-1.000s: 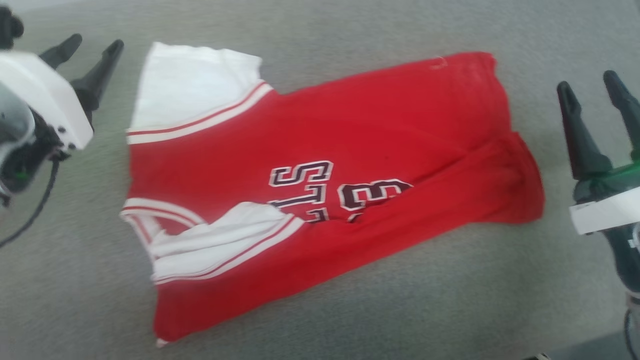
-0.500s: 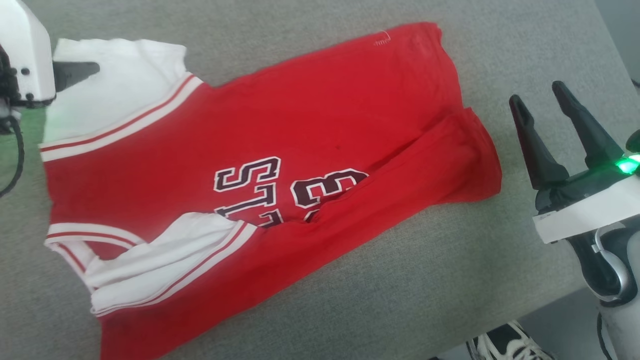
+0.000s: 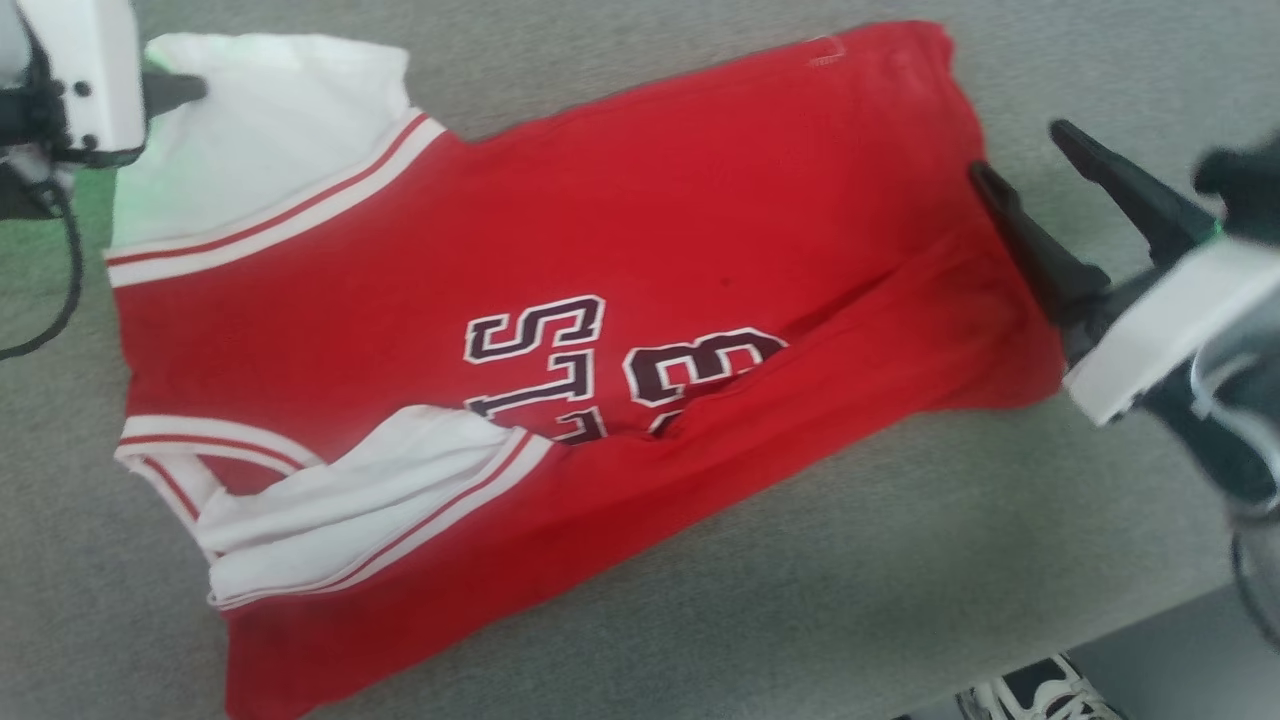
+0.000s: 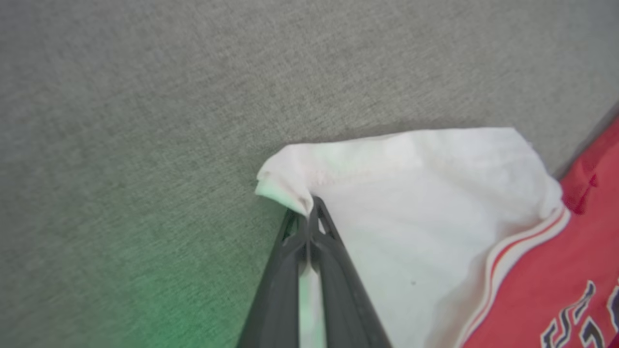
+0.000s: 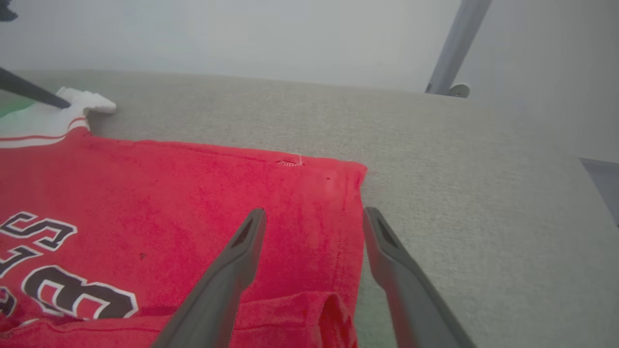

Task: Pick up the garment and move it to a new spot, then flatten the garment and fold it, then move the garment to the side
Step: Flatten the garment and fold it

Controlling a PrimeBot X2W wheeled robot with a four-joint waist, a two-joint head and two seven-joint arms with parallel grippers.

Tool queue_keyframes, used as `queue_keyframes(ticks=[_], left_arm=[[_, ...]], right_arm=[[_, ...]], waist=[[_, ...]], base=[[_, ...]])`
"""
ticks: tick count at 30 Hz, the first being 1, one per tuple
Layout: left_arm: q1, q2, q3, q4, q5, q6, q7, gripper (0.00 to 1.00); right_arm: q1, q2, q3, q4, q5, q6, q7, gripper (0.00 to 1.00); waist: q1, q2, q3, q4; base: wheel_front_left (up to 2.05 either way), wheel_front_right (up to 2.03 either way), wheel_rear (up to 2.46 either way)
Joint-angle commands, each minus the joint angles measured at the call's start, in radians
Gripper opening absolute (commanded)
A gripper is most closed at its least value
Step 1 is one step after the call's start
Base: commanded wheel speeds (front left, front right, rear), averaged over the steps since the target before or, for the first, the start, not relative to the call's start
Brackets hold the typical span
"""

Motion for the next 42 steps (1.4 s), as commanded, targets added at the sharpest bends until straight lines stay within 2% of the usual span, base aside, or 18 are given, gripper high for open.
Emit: queue_keyframes(ticks=[1, 5, 9, 13, 17, 22, 25, 26, 34, 42], left_arm=[[0.018, -0.017, -0.01, -0.004, -0.002, -0.006, 0.0, 0.0], [0.004, -0.045, -0.017, -0.051, -0.004, -0.007, -0.017, 0.0], [-0.003, -0.052, -0.029, -0.109, -0.005, -0.008, -0.03, 0.0], [-0.011, -0.058, -0.04, -0.153, -0.01, -0.008, -0.042, 0.0], [-0.02, -0.058, -0.047, -0.179, -0.019, -0.008, -0.05, 0.0], [-0.021, -0.061, -0.059, -0.195, -0.028, -0.007, -0.064, 0.0], [-0.014, -0.072, -0.061, -0.205, -0.039, -0.007, -0.087, 0.0], [-0.012, -0.076, -0.06, -0.21, -0.044, -0.007, -0.097, 0.0], [0.009, -0.082, -0.052, -0.259, -0.073, -0.007, -0.202, 0.0], [0.13, -0.023, -0.028, -0.482, -0.149, -0.007, -0.349, 0.0]], right_arm=[[-0.034, -0.011, 0.013, 0.004, 0.014, 0.0, 0.028, 1.0], [-0.177, -0.071, 0.055, 0.064, 0.059, 0.0, 0.226, 1.0], [-0.298, -0.093, 0.05, 0.177, 0.09, 0.0, 0.397, 1.0], [-0.39, -0.087, 0.043, 0.296, 0.109, 0.0, 0.558, 1.0], [-0.452, -0.06, 0.035, 0.367, 0.121, 0.0, 0.641, 1.0], [-0.494, -0.028, 0.031, 0.437, 0.104, 0.0, 0.662, 1.0], [-0.497, -0.015, 0.043, 0.456, 0.11, 0.0, 0.674, 0.16], [-0.496, -0.012, 0.04, 0.459, 0.122, 0.0, 0.673, 0.0], [-0.454, -0.065, 0.03, 0.441, 0.158, 0.0, 0.618, 0.0], [-0.298, -0.193, -0.003, 0.334, 0.24, 0.0, 0.583, 0.0]], waist=[[0.0, 0.0, 0.013, 0.018], [0.0, 0.0, 0.037, 0.058], [0.0, 0.0, 0.06, 0.099], [0.0, 0.0, 0.076, 0.132], [0.0, 0.0, 0.091, 0.151], [0.0, 0.0, 0.101, 0.165], [0.0, 0.0, 0.092, 0.176], [0.0, 0.0, 0.087, 0.181], [0.0, 0.0, 0.001, 0.226], [0.0, 0.0, -0.134, 0.295]], base=[[0.0, 0.0, 0.0], [0.0, 0.0, 0.0], [0.0, 0.0, 0.0], [0.0, 0.0, 0.0], [0.0, 0.0, 0.0], [0.0, 0.0, 0.0], [0.0, 0.0, 0.0], [0.0, 0.0, 0.0], [0.0, 0.0, 0.0], [0.0, 0.0, 0.0]])
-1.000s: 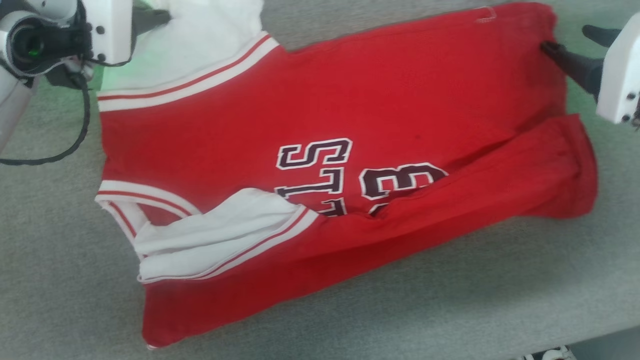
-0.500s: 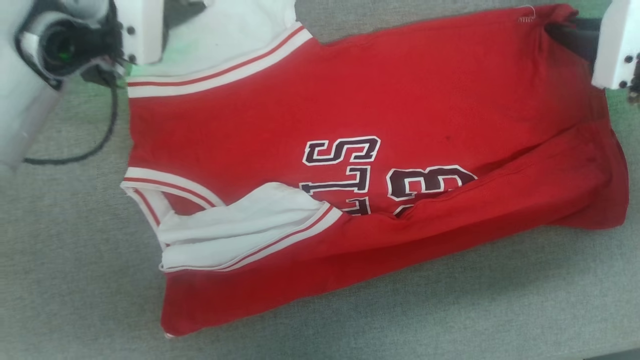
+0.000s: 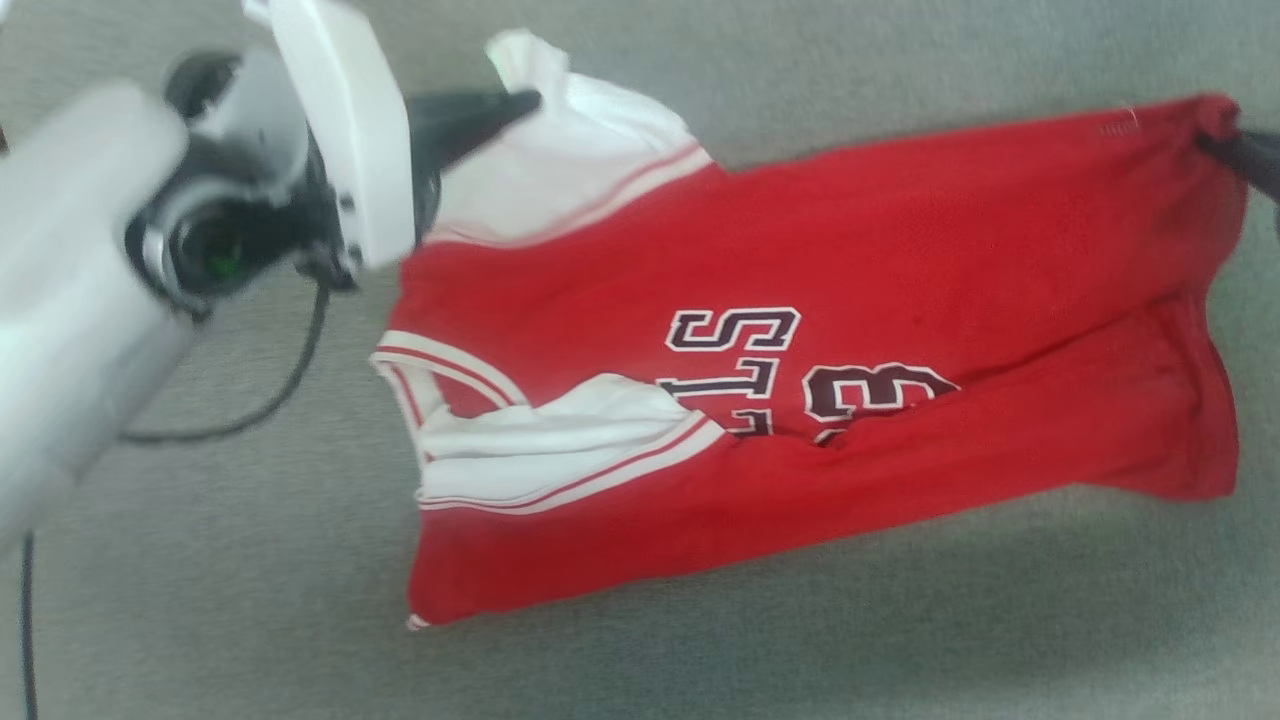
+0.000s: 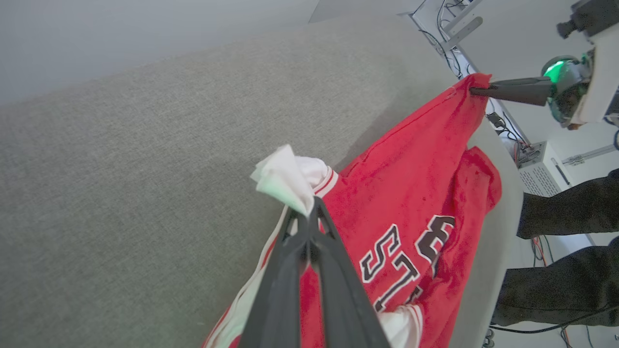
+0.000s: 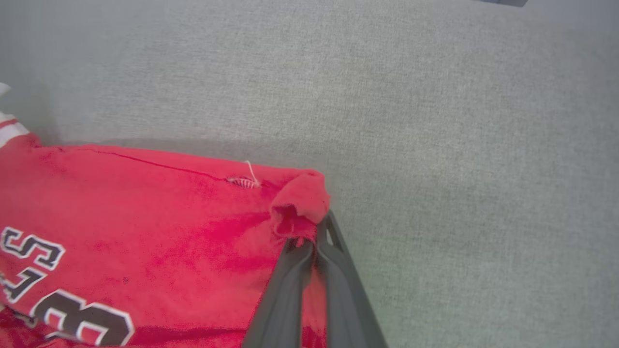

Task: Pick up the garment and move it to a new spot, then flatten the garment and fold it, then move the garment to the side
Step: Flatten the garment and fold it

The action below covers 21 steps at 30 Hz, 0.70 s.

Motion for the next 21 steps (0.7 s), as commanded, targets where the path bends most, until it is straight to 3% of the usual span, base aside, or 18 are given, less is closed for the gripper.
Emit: queue_keyframes(ticks=[1, 5, 11, 16, 21], left_arm=[[0.038, 0.017, 0.003, -0.044, -0.01, -0.002, -0.028, 0.0], [0.133, 0.086, 0.007, -0.201, -0.019, -0.002, -0.123, 0.0], [0.319, 0.189, -0.019, -0.374, -0.014, -0.002, -0.284, 0.0], [0.472, 0.228, -0.055, -0.452, -0.013, -0.002, -0.412, 0.0], [0.562, 0.24, -0.104, -0.428, 0.03, -0.002, -0.487, 0.0]], right_arm=[[0.052, -0.025, -0.016, -0.022, 0.033, 0.0, -0.007, 0.0], [0.195, -0.103, -0.06, -0.1, 0.103, 0.0, -0.031, 0.0], [0.395, -0.16, -0.124, -0.181, 0.167, 0.0, -0.079, 0.0], [0.527, -0.188, -0.153, -0.21, 0.178, 0.0, -0.114, 0.0], [0.607, -0.198, -0.168, -0.227, 0.17, 0.0, -0.164, 0.0]], waist=[[0.0, 0.0, -0.059, 0.048], [0.0, 0.0, -0.1, 0.08], [0.0, 0.0, -0.137, 0.101], [0.0, 0.0, -0.145, 0.107], [0.0, 0.0, -0.12, 0.111]], base=[[0.0, 0.0, 0.0], [0.0, 0.0, 0.0], [0.0, 0.0, 0.0], [0.0, 0.0, 0.0], [0.0, 0.0, 0.0]])
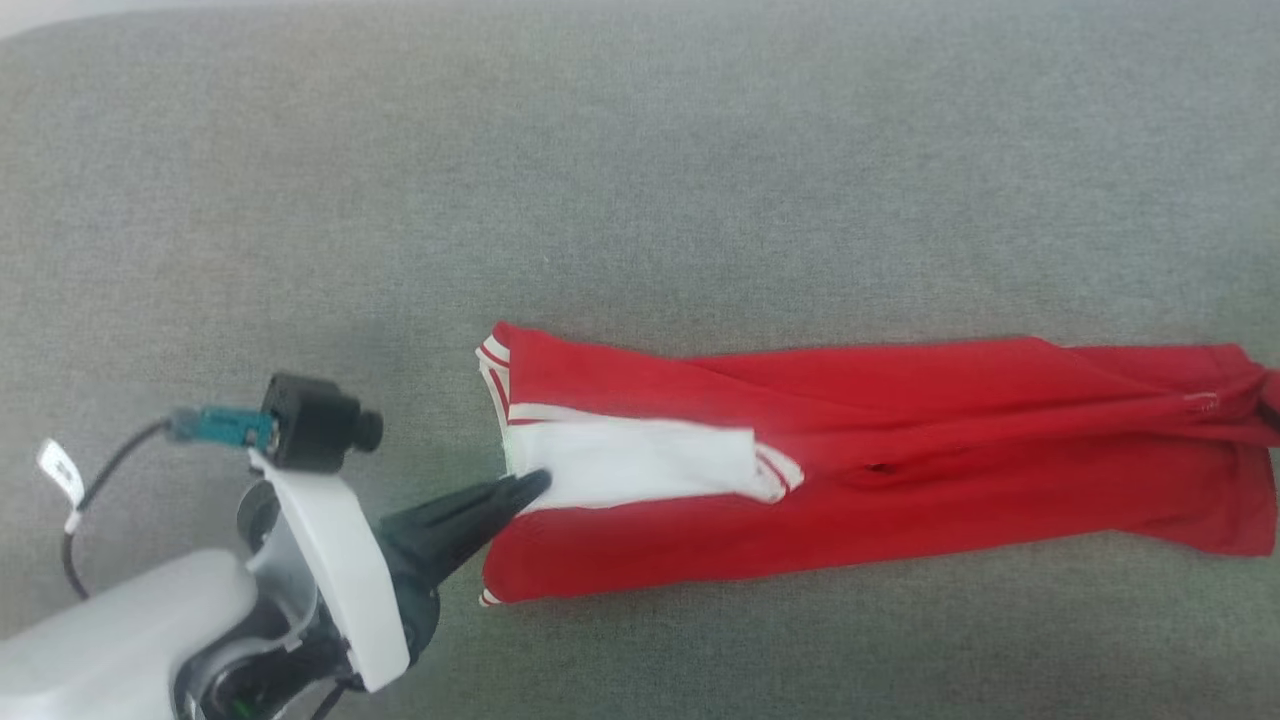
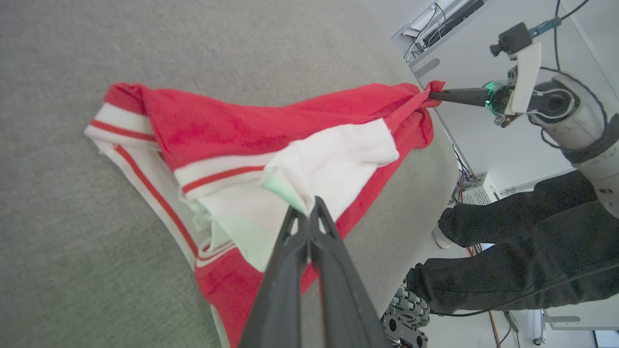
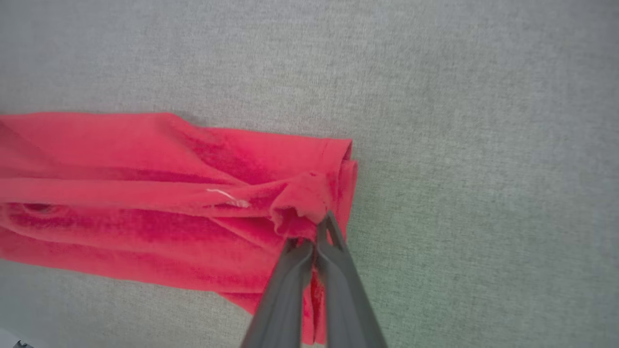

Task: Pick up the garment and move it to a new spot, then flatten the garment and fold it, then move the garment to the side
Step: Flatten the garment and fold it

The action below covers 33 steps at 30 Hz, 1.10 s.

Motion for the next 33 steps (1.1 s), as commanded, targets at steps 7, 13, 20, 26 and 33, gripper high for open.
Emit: queue_keyframes(ticks=[7, 13, 20, 26, 33], left_arm=[[0.02, -0.077, -0.051, 0.131, 0.072, -0.002, -0.04, 0.0], [0.024, -0.128, -0.073, 0.219, 0.106, -0.002, -0.09, 0.37], [0.073, -0.145, -0.058, 0.254, 0.12, -0.002, -0.191, 1.0], [0.134, -0.174, 0.049, 0.242, 0.119, -0.002, -0.209, 1.0], [0.299, -0.283, 0.3, 0.299, 0.244, -0.002, -0.208, 1.0]], right_arm=[[0.006, 0.009, 0.035, 0.01, -0.055, 0.0, -0.085, 0.0], [-0.035, 0.02, 0.073, 0.039, -0.076, 0.0, -0.147, 0.69], [-0.004, -0.013, 0.047, 0.054, 0.011, 0.0, -0.185, 1.0], [0.042, -0.037, 0.001, 0.086, 0.076, 0.0, -0.166, 1.0], [0.069, -0.012, -0.007, 0.17, 0.108, 0.0, -0.104, 1.0]], waist=[[0.0, 0.0, 0.045, 0.001], [0.0, 0.0, 0.048, -0.013], [0.0, 0.0, 0.01, -0.001], [0.0, 0.0, -0.019, 0.039], [0.0, 0.0, -0.04, 0.11]], base=[[0.0, 0.0, 0.0], [0.0, 0.0, 0.0], [0.0, 0.0, 0.0], [0.0, 0.0, 0.0], [0.0, 0.0, 0.0]])
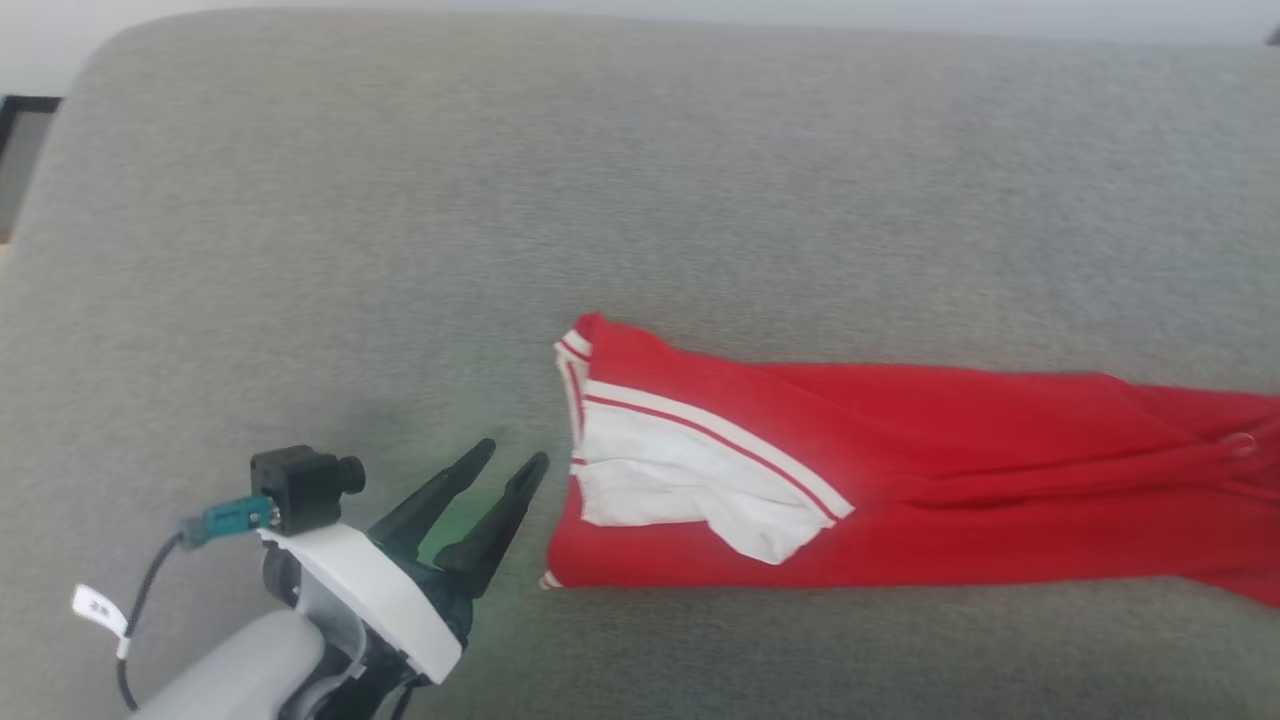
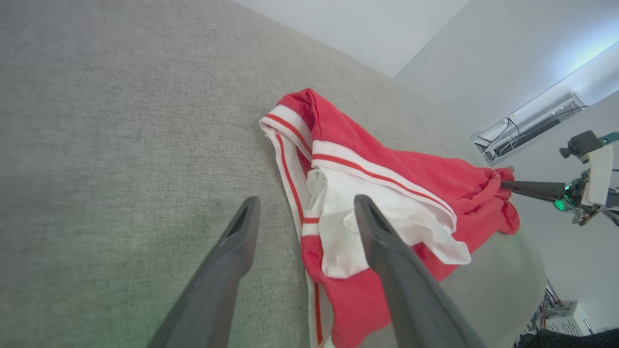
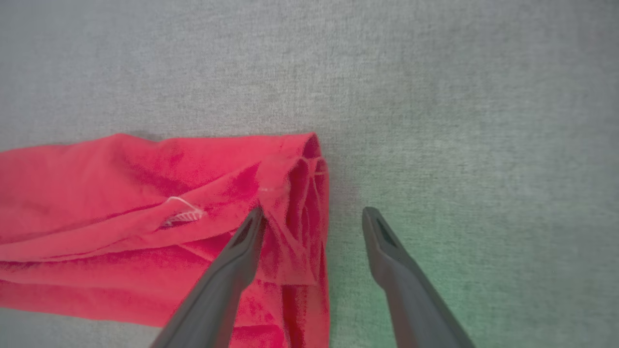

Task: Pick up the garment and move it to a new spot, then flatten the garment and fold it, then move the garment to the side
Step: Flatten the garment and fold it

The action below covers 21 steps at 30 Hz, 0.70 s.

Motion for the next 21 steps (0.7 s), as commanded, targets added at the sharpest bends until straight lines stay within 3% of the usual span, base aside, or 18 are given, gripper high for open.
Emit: queue_keyframes(ticks=[1, 7, 14, 21], left_arm=[[0.018, -0.02, 0.028, 0.007, 0.021, -0.002, -0.004, 1.0], [0.134, -0.129, 0.245, 0.062, 0.201, -0.002, -0.004, 1.0], [0.223, -0.254, 0.533, 0.06, 0.566, -0.002, -0.004, 1.0], [0.278, -0.357, 0.716, 0.001, 0.87, -0.002, -0.004, 1.0]], right_arm=[[0.009, 0.012, 0.004, 0.01, 0.0, 0.0, 0.007, 1.0], [-0.003, 0.053, 0.023, 0.062, -0.006, 0.0, 0.055, 1.0], [-0.038, 0.108, 0.046, 0.114, -0.052, 0.0, 0.117, 1.0], [-0.084, 0.188, 0.048, 0.163, -0.104, 0.002, 0.185, 1.0]], waist=[[0.0, -0.0001, -0.009, 0.025], [0.0, -0.0001, -0.018, 0.062], [0.0, -0.0001, -0.029, 0.071], [0.0, -0.0001, -0.033, 0.06]], base=[[0.0, 0.0, 0.0], [0.0, 0.0, 0.0], [0.0, 0.0, 0.0], [0.0, 0.0, 0.0]])
